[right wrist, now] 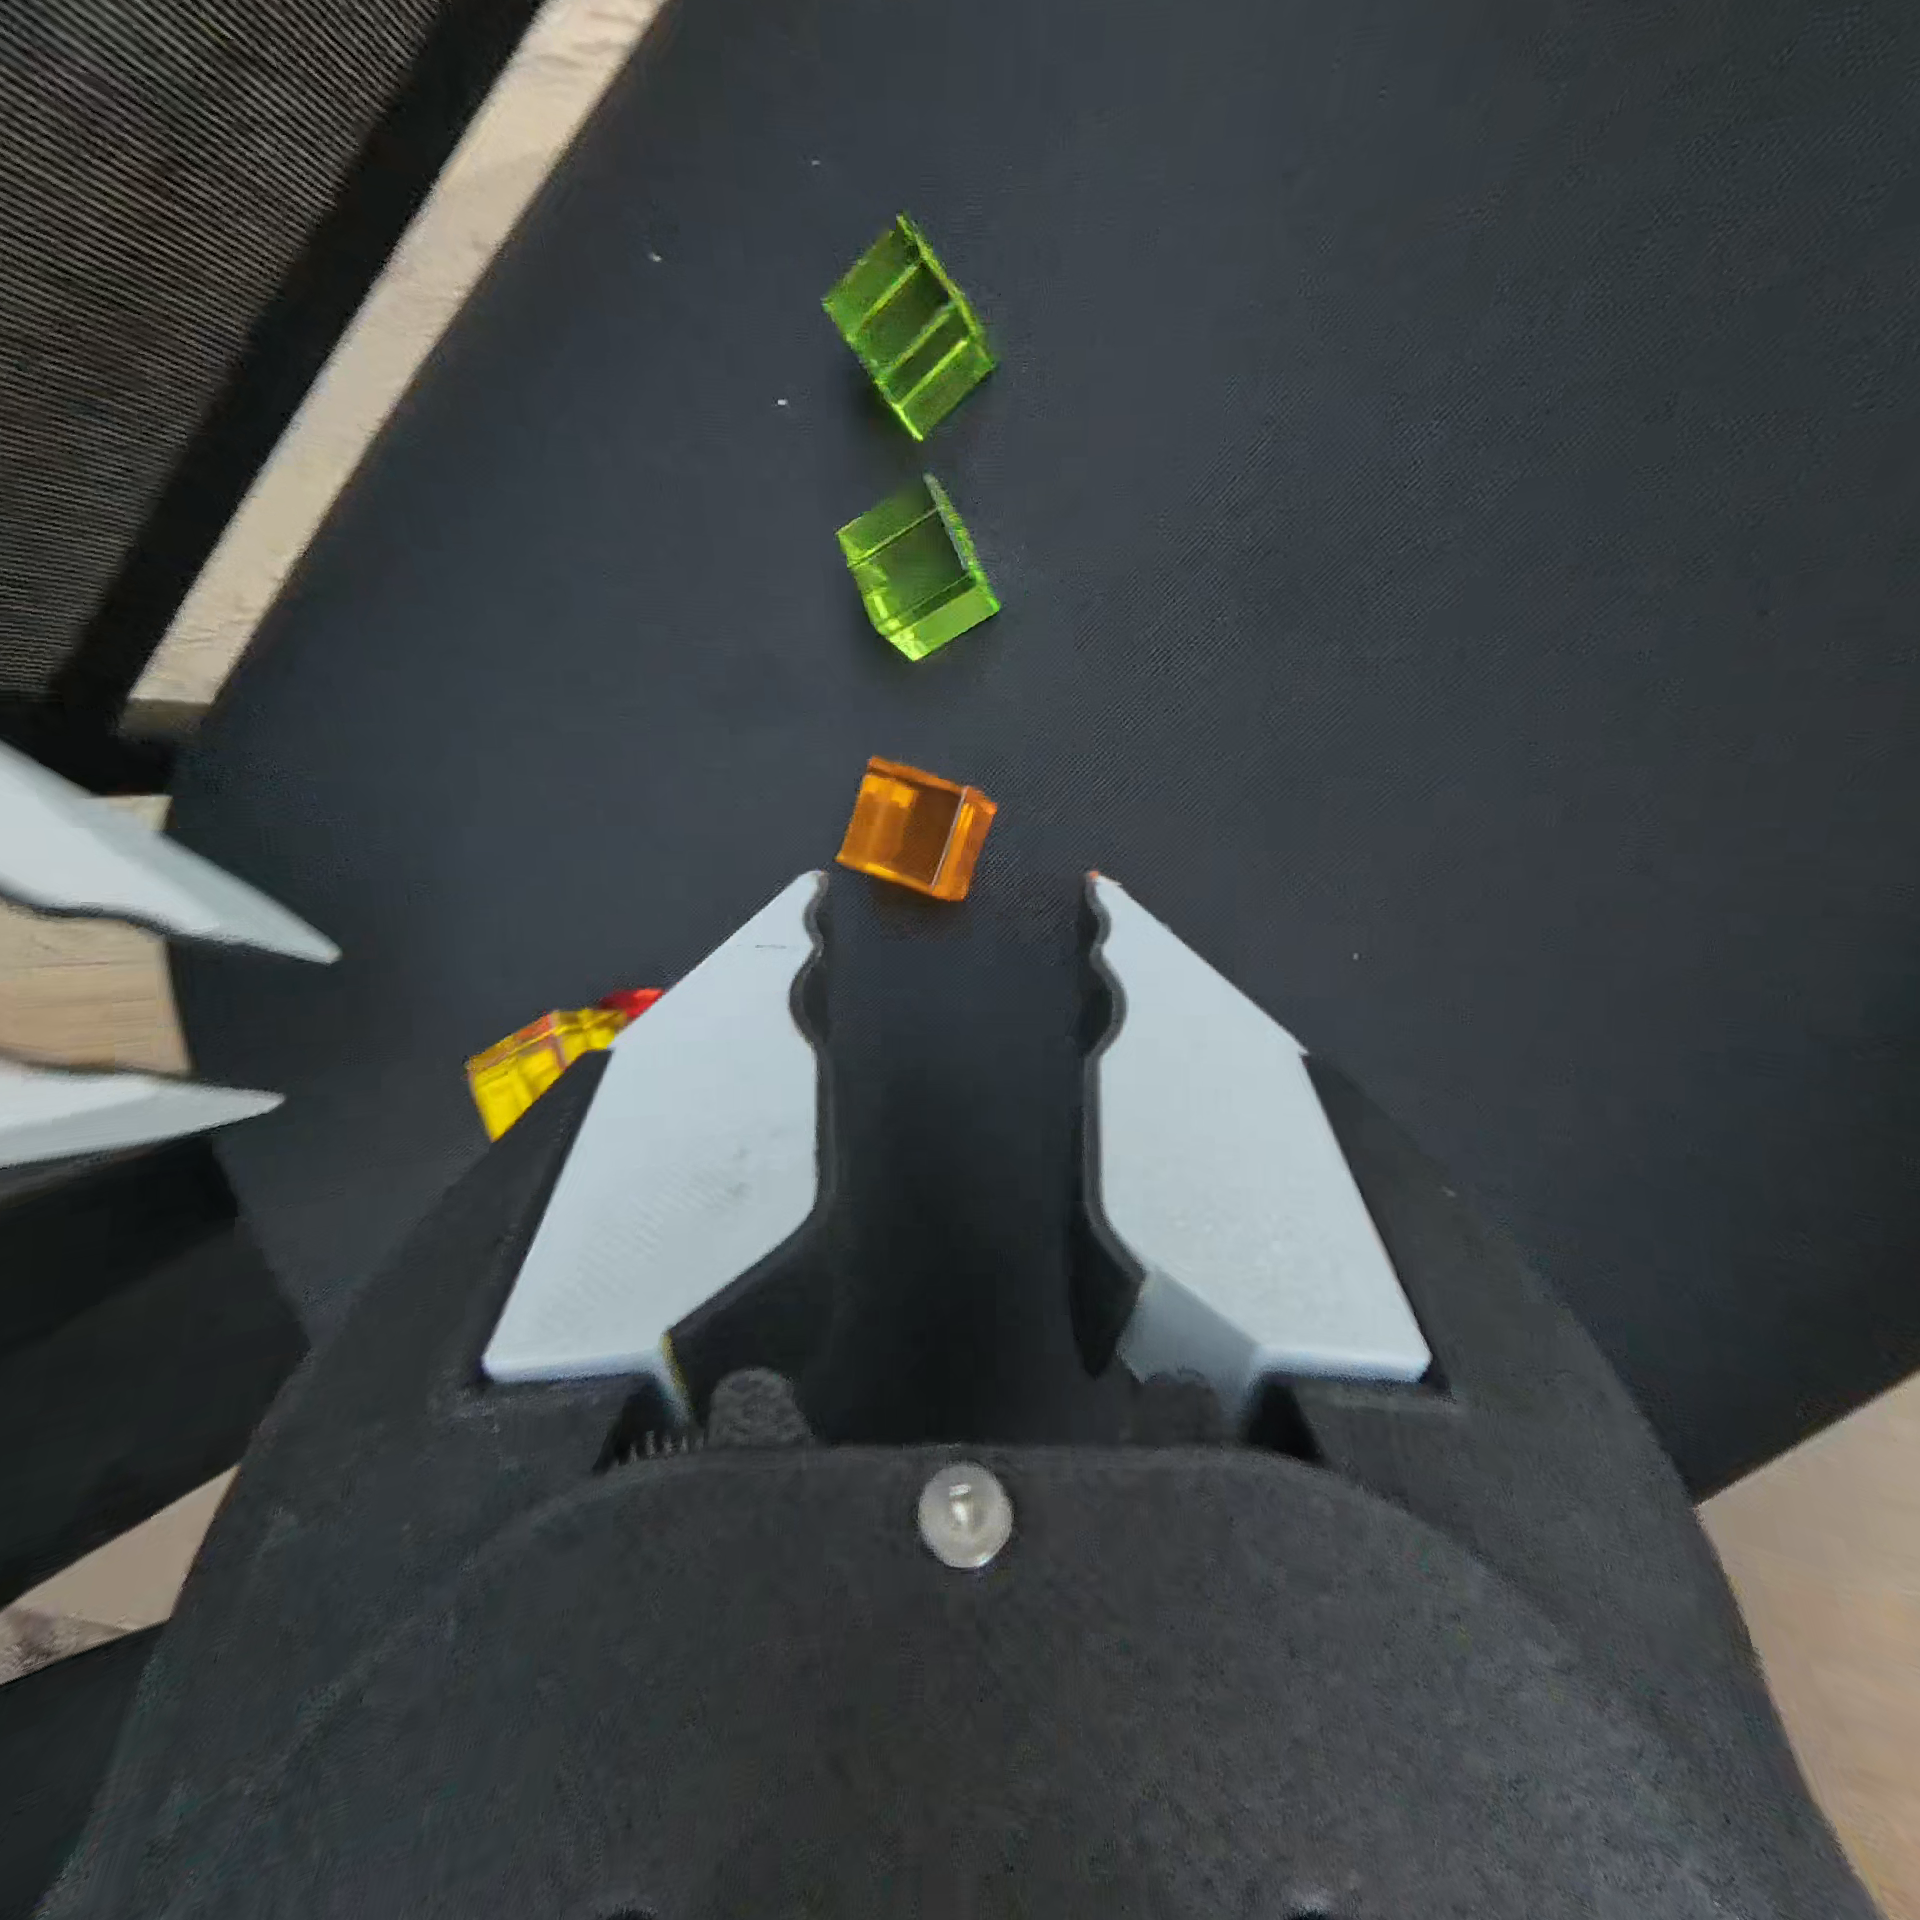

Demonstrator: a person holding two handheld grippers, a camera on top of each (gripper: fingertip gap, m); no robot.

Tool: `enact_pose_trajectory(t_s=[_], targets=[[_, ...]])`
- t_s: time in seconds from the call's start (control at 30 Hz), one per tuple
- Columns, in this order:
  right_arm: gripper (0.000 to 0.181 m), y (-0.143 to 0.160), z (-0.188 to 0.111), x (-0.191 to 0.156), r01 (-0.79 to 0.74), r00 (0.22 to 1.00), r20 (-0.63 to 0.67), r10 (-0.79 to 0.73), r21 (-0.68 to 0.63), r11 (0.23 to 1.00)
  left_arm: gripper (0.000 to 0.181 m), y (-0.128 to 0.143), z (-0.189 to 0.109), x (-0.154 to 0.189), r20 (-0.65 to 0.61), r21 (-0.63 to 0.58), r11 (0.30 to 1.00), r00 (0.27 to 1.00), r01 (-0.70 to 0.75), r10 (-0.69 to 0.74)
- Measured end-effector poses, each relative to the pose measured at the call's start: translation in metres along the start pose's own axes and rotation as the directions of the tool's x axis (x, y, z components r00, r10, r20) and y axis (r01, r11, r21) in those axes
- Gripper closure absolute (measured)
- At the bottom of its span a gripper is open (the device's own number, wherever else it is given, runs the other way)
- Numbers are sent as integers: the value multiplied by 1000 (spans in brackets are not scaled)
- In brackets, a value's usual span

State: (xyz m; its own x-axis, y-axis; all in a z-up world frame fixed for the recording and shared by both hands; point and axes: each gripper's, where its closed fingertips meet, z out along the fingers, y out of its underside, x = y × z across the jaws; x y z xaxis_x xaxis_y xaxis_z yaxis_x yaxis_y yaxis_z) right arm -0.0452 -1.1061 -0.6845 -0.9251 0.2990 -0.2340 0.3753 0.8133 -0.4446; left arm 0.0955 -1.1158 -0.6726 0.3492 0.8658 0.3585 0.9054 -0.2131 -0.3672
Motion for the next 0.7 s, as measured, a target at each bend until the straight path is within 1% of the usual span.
enact_pose_trajectory(t_s=[0.13,0.27,0.33,0.37,0.4,0.53,0.63,0.7], targets=[[132,-4,23,-2,-10,999,-42,8,-66,998,157,1,0,0,-3,-2,1000,1000,2,-2],[135,-1,36,-7,-27,997,-74,19,-102,994,157,0,0,1,-4,-1,1000,1000,1,-1],[146,9,43,-6,-33,996,-87,20,-154,988,157,0,0,1,-6,1,1000,1000,2,-2],[152,12,45,-7,-30,997,-79,17,-164,986,157,0,0,2,-7,2,1000,1000,2,-2],[153,11,45,-7,-18,997,-75,6,-157,987,157,0,0,2,-8,3,1000,1000,2,-2],[157,6,32,-13,59,997,-49,-65,-117,991,158,-1,0,2,-12,7,1000,1000,5,-5],[157,1,10,-26,125,992,-2,-125,-66,990,159,-1,0,2,-13,7,1000,1000,7,-6],[158,4,-4,-36,162,987,23,-161,-51,985,159,-1,0,3,-15,9,1000,1000,8,-7]])
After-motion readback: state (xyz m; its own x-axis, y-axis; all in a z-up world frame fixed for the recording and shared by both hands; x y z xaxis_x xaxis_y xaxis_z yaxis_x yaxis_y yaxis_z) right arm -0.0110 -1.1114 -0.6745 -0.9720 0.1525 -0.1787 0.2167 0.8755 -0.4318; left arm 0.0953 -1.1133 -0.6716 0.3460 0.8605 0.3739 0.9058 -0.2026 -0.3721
